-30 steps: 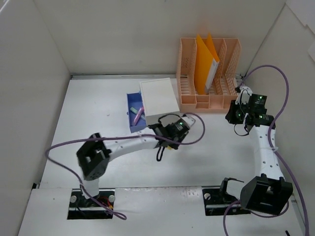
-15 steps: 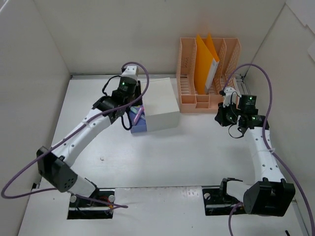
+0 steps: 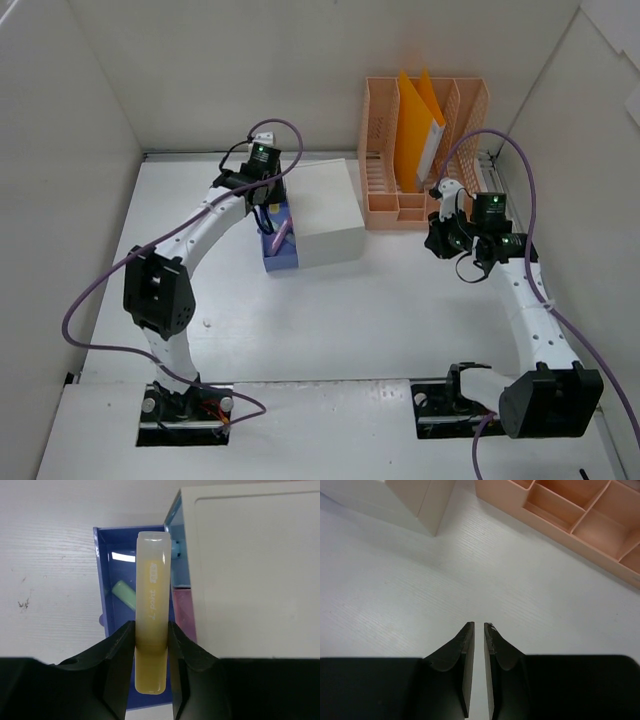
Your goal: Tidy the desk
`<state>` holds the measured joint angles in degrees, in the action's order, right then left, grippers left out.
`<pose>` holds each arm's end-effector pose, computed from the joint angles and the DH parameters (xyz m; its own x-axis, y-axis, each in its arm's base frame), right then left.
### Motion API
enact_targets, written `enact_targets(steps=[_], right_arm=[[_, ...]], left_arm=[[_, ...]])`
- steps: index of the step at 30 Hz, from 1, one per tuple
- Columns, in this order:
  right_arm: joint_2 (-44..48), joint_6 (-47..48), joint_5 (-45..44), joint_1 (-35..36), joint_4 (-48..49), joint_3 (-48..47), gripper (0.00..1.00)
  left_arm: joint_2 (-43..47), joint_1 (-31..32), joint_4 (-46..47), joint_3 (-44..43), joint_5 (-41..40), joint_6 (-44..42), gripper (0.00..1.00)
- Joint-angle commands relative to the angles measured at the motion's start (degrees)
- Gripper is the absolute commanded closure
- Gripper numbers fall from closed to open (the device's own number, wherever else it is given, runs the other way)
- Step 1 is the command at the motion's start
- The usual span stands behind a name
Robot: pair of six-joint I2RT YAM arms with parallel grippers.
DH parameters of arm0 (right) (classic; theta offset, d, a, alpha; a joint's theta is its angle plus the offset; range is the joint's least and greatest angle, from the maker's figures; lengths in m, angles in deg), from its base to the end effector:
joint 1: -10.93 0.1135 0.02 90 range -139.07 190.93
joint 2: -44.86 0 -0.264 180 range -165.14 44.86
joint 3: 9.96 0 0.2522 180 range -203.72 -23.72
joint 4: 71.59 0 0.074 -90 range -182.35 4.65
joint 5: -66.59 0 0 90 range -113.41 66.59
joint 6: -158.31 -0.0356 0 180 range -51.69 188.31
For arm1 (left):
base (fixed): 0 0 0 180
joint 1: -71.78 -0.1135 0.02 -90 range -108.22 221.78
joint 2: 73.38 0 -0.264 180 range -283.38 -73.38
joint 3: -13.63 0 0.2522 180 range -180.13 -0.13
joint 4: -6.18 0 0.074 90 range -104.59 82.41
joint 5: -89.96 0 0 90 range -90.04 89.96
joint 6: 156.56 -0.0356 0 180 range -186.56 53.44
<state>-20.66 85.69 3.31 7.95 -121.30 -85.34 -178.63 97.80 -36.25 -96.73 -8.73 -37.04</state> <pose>0.2408 0.0035 0.3292 -0.5216 -0.2400 -0.8187 -0.4758 0.8784 0.0456 0.3865 -0.1827 0.3245 -0.6346 -0.2322 -0.7372 0.0149 0.9499 -0.3121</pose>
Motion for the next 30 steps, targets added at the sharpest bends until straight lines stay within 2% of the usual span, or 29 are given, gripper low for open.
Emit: enact_targets(steps=[1,2,5,10,11,12,13,14,16,19,22,23,26,30], right_arm=[[-0.49,0.98,-0.62,0.35,2.81,-1.83,0.88],[-0.58,1.07,-0.7,0.35,2.9,-2.01,0.87],[-1.19,0.89,-0.53,0.35,2.98,-2.53,0.85],[-2.24,0.89,-0.7,0.35,2.9,-3.5,0.82],[-2.33,0.89,-0.79,0.35,2.81,-3.68,0.82],[-2.34,0.98,-0.79,0.43,2.81,-3.85,0.82],[-2.34,1.07,-0.62,0.35,2.81,-4.03,0.82],[-2.25,1.68,-0.09,0.35,2.81,-4.03,0.86],[-2.42,2.47,0.78,0.35,2.72,-3.94,1.0],[-3.04,4.84,1.93,1.48,2.81,-4.03,1.0],[-4.26,6.25,0.01,4.03,2.81,-5.25,1.0],[-5.57,6.52,-0.78,7.0,2.98,-5.96,1.0],[-9.87,6.61,-5.7,10.35,4.38,-9.56,0.94],[-17.26,4.41,-12.56,14.05,7.02,-18.06,0.93]], left_arm=[[2.16,-1.76,1.68,1.32,2.88,2.65,0.72],[2.33,-2.37,2.03,1.67,3.58,2.91,0.67],[2.16,-2.38,2.38,2.03,4.99,2.74,0.59],[2.33,-2.38,2.74,1.41,6.75,2.04,0.58],[2.94,-2.38,2.74,1.41,6.75,2.03,0.63],[3.64,-2.99,3.35,2.02,6.67,2.03,0.73],[5.04,-2.99,3.61,2.55,6.67,2.03,0.91],[6.01,-4.56,3.96,4.03,6.75,2.64,1.0],[8.29,-7.02,5.02,6.32,8.07,3.61,1.0],[10.41,-16.93,8.53,13.52,19.81,7.3,1.0],[11.03,-21.52,10.64,19.16,24.14,9.07,1.0],[10.77,-23.37,10.47,19.86,24.77,8.89,1.0],[8.49,-23.91,10.47,18.91,27.4,7.58,1.0],[2.53,-23.91,9.42,14.87,29.95,7.04,1.0]])
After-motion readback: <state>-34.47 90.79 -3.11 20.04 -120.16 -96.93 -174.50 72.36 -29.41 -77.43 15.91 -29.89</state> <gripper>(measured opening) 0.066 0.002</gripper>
